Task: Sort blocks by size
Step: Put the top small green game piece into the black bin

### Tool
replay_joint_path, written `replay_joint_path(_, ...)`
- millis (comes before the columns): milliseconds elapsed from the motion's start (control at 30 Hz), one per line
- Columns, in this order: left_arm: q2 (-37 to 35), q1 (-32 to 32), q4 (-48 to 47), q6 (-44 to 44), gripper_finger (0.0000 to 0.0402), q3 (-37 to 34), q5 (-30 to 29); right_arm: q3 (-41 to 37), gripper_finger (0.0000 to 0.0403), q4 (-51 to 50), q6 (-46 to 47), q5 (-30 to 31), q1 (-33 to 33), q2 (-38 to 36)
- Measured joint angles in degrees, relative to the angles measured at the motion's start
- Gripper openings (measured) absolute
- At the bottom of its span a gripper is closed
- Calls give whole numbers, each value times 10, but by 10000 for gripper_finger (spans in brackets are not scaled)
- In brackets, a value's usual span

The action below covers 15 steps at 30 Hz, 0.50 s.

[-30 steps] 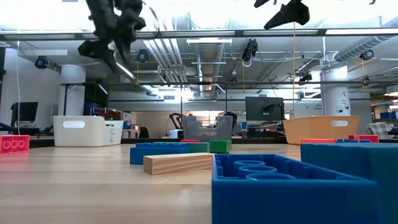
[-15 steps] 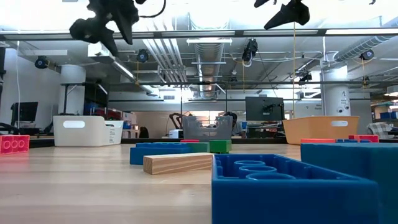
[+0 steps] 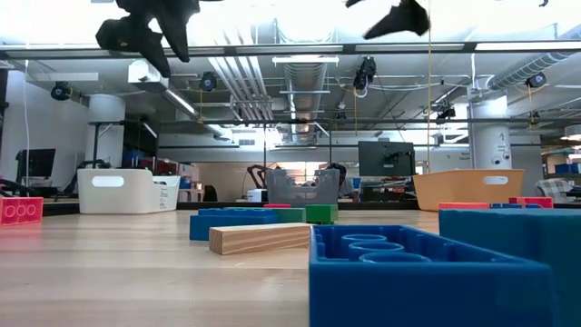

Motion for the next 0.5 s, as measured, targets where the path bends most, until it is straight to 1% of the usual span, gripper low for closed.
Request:
replay_joint_path(233, -42, 0, 1, 4, 159, 0, -22, 111, 350, -53, -57, 6, 0, 120)
replay_joint_path(300, -58, 0, 1, 4, 159, 0, -30, 139, 350, -85, -39, 25, 0, 152)
replay_joint_path(367, -76, 0, 1, 4, 159, 0, -39, 162, 350, -120, -30, 30, 0, 179)
replay_joint_path(500, -116, 0, -8, -1, 159, 0, -59, 182, 350, -182, 43, 29, -4, 223)
